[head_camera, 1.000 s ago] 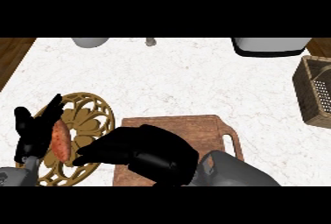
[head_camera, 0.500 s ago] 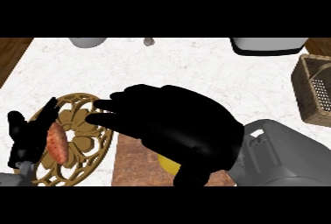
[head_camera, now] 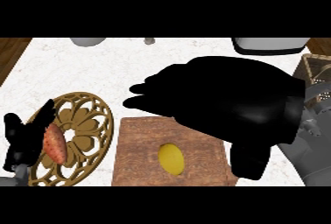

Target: Pick the lemon from the cutting board and place it in the basket

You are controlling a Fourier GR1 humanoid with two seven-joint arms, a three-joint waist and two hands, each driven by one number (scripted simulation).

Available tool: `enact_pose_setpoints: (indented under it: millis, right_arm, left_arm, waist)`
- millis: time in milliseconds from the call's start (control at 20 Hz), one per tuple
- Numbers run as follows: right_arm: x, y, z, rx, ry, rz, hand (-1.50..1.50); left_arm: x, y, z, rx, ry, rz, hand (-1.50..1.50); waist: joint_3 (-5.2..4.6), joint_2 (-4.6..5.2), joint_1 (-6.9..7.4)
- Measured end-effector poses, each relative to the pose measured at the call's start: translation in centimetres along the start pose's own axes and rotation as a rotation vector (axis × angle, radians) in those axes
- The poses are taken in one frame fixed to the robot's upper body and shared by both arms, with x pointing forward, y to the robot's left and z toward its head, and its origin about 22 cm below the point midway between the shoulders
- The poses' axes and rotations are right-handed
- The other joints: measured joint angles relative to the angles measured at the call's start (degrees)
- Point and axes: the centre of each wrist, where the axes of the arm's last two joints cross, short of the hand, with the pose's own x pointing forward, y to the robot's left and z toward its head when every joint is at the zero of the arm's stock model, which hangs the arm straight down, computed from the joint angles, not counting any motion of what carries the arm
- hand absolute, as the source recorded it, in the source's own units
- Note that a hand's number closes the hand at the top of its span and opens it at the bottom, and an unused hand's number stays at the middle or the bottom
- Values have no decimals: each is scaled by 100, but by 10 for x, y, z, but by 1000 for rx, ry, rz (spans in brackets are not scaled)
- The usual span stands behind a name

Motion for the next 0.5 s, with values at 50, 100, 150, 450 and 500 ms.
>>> enact_pose_setpoints:
  millis: [50,100,150,450,500]
  right_arm:
    - [-1,-4,4,15,6,5,-150]
    - [-3,-5,6,29,11,9,-150]
    - [-4,-8,9,37,12,9,-150]
    - [-4,-11,12,67,-4,-22,-150]
    - [-5,-9,11,68,-5,-29,-150]
  left_arm:
    - [1,0,1,1,5,2,0]
    - [-1,1,3,-1,5,3,0]
    - [-4,2,5,1,6,3,0]
    - [-12,5,10,29,11,-4,0]
    - [-13,4,12,28,10,-4,0]
  waist:
    - [1,4,6]
    - [2,5,29]
    - [2,7,44]
    - [18,23,49]
    - [20,26,61]
